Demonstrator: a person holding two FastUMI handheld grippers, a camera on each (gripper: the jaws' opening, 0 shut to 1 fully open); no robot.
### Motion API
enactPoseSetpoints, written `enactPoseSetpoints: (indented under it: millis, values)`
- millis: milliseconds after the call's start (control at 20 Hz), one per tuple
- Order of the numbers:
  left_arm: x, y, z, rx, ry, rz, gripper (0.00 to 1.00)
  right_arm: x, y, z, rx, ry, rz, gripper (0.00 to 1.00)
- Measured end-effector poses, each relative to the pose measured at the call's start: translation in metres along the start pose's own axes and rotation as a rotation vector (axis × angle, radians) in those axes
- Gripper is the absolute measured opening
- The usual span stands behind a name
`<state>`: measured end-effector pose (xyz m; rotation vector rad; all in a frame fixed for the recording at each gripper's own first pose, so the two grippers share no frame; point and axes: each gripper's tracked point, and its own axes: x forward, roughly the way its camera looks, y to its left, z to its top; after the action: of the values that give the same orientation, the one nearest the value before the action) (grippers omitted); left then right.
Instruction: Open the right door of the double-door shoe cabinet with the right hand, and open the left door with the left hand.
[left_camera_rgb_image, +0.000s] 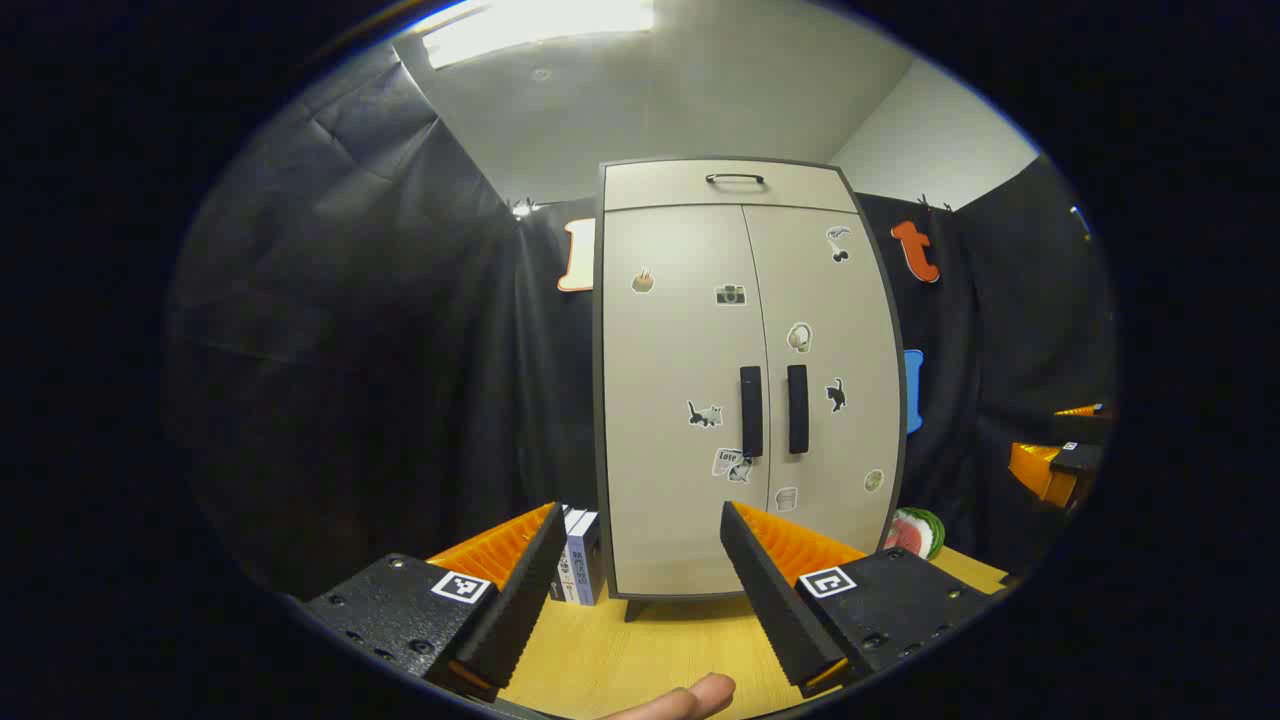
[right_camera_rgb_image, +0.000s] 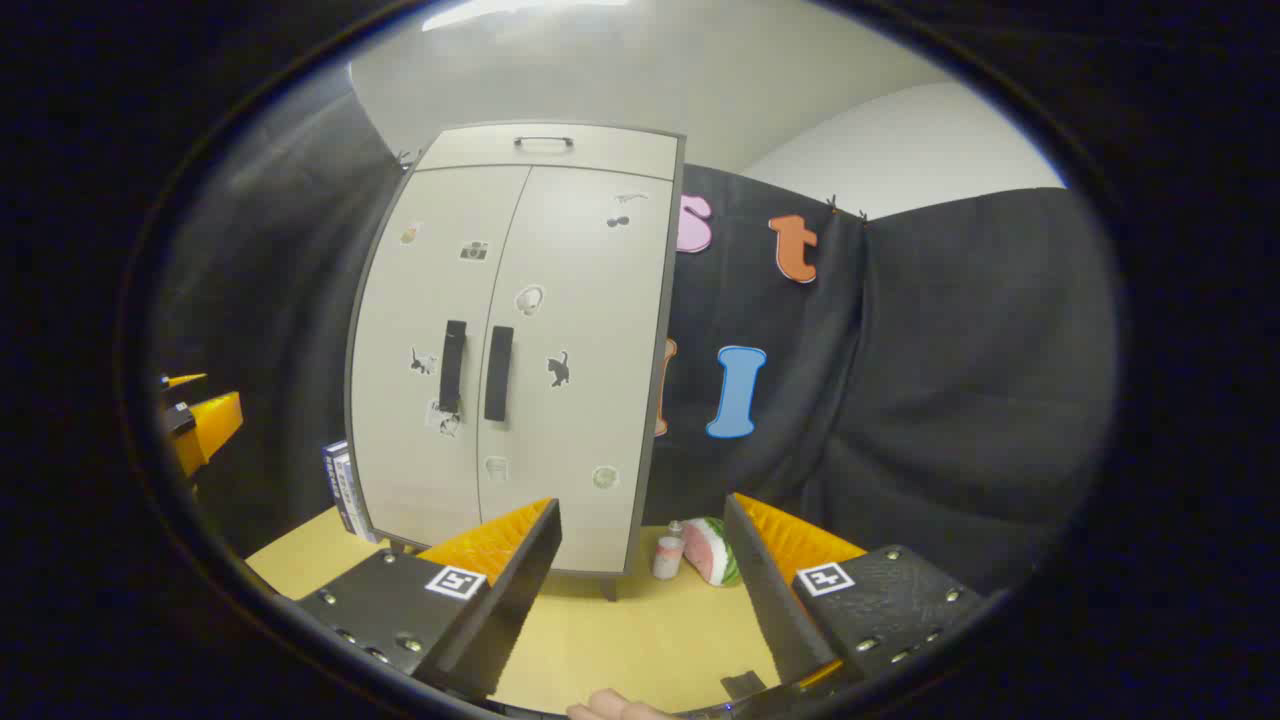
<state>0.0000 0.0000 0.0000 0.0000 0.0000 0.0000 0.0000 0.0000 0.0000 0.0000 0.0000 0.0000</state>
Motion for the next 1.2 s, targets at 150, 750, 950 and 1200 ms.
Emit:
enactPoseSetpoints:
  millis: [150,750,950,1200]
  values:
    - [0.006,-0.002,-0.001,0.001,0.000,-0.022,0.96,-0.001,0.001,0.001,0.005,0.000,0.013,0.97]
    - [0.027,0.007,0.005,0.001,-0.009,-0.027,0.96,0.041,-0.009,0.009,0.034,-0.002,-0.019,0.96]
    - [0.036,0.000,0.005,-0.006,-0.010,-0.051,0.96,0.070,0.002,0.008,0.053,0.016,-0.002,0.97]
    - [0.046,-0.005,-0.004,-0.029,0.010,-0.054,0.98,0.107,0.031,0.011,0.050,0.030,0.033,0.96]
